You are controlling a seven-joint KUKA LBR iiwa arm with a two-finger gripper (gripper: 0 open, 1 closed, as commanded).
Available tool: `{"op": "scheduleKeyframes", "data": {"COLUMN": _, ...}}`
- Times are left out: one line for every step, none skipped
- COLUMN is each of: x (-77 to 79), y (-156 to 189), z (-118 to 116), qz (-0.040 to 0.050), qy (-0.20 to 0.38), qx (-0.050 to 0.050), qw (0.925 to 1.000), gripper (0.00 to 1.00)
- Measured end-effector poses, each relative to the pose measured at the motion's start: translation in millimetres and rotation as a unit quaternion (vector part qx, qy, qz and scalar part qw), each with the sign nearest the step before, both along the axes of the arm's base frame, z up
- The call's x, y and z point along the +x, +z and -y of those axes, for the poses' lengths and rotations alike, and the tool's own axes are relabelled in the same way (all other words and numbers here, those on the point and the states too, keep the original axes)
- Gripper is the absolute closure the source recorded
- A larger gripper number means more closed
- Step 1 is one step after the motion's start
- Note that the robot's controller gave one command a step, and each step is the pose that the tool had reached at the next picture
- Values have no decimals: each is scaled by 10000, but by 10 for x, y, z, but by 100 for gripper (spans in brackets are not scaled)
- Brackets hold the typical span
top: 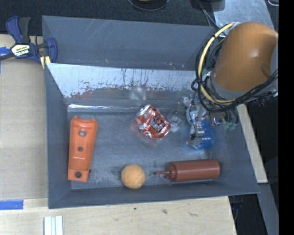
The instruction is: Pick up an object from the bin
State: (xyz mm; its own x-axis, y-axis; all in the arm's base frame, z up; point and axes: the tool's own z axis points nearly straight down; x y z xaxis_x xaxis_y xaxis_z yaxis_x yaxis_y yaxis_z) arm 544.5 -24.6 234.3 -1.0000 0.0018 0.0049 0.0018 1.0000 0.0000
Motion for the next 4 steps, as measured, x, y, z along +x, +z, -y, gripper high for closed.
{"op": "scheduleKeyframes", "data": {"x": 15, "y": 47, "z": 0, "qz": 46, "qy": 3, "qx": -1, "qw": 10000, "gripper": 0}}
{"op": "scheduleKeyframes", "data": {"x": 244, "y": -829, "z": -74, "qz": 49, "qy": 61, "qx": -2, "qw": 10000, "gripper": 0}}
{"op": "scheduleKeyframes", "data": {"x": 344, "y": -304, "z": -220, "qz": 35, "qy": -118, "qx": 0, "qw": 9999, "gripper": 0}}
{"op": "scheduleKeyframes", "data": {"x": 462, "y": -651, "z": -282, "qz": 93, "qy": 127, "qx": -3, "qw": 9999, "gripper": 0}}
